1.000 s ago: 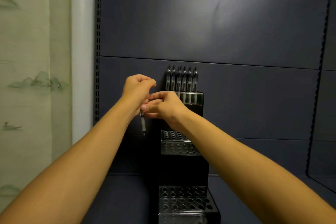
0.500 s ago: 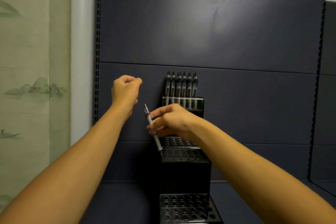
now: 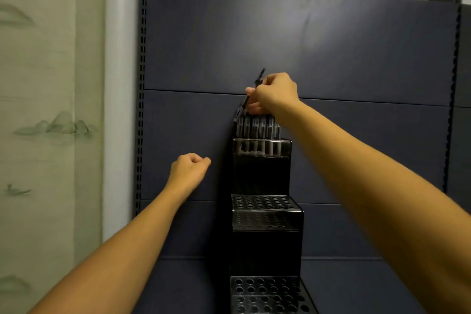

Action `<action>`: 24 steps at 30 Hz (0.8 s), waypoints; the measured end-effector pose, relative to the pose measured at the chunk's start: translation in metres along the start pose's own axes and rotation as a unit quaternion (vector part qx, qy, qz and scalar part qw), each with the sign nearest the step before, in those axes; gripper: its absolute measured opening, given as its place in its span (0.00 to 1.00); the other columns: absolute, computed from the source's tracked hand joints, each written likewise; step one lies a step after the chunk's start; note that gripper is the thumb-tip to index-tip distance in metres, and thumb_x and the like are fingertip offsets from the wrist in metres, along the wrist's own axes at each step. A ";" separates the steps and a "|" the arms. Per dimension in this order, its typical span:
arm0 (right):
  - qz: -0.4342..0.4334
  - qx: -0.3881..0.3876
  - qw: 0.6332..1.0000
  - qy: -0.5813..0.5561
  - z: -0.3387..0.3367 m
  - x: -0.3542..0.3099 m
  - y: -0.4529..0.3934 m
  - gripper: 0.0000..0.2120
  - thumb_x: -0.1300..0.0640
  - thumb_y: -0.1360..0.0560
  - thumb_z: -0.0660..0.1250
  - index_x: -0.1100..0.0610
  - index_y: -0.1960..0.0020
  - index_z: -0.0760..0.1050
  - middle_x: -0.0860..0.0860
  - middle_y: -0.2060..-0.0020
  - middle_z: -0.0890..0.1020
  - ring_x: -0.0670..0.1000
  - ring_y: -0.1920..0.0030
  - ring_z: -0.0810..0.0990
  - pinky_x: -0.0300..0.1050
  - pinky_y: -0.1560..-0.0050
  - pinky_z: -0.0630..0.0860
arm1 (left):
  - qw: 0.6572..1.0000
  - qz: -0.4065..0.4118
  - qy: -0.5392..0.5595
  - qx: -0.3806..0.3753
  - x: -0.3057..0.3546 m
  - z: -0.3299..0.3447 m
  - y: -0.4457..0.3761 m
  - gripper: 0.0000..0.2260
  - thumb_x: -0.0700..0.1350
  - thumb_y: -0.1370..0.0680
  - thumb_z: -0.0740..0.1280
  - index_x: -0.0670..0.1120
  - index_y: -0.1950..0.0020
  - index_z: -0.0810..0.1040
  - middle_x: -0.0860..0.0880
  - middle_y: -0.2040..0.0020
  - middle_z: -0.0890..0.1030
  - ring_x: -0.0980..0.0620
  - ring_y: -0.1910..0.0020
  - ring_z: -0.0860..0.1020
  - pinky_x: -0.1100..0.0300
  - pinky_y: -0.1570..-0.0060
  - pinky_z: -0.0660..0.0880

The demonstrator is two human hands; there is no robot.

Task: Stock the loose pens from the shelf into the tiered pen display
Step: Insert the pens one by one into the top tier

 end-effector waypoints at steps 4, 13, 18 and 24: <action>-0.029 0.001 0.997 0.078 0.010 0.004 -0.006 0.11 0.66 0.26 0.71 0.59 0.60 0.70 0.64 0.60 0.85 0.58 0.68 0.87 0.52 0.63 0.86 | 1.000 0.002 -0.021 -0.021 -0.001 0.001 0.004 0.11 0.50 0.21 0.66 0.46 0.61 0.75 0.51 0.66 0.74 0.53 0.68 0.72 0.59 0.68 0.68; -0.046 -0.019 0.973 0.226 0.026 0.018 -0.013 0.05 0.64 0.25 0.70 0.65 0.50 0.78 0.60 0.62 0.84 0.57 0.69 0.87 0.52 0.63 0.86 | 0.996 0.008 -0.076 -0.047 -0.013 -0.001 0.005 0.09 0.49 0.21 0.67 0.45 0.53 0.81 0.50 0.56 0.81 0.53 0.59 0.78 0.61 0.64 0.71; -0.048 -0.049 0.963 0.261 0.034 0.011 -0.016 0.04 0.64 0.23 0.70 0.63 0.49 0.77 0.58 0.59 0.82 0.57 0.66 0.87 0.51 0.62 0.86 | 0.988 0.013 -0.131 -0.078 -0.025 0.001 0.003 0.08 0.51 0.21 0.67 0.47 0.53 0.80 0.50 0.56 0.81 0.52 0.58 0.79 0.58 0.58 0.76; -0.038 -0.086 0.939 0.332 0.044 0.022 -0.011 0.09 0.63 0.23 0.68 0.60 0.61 0.73 0.55 0.64 0.80 0.54 0.66 0.83 0.44 0.65 0.83 | 0.973 0.021 -0.205 -0.107 -0.030 0.004 0.007 0.07 0.53 0.23 0.68 0.51 0.56 0.78 0.50 0.54 0.81 0.49 0.55 0.80 0.47 0.47 0.81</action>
Point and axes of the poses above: each hand's wrist, its own y-axis away from the middle knuckle, its own z-axis out of the palm, x = y × z, the point moved 3 cm from there along -y, towards the middle knuckle
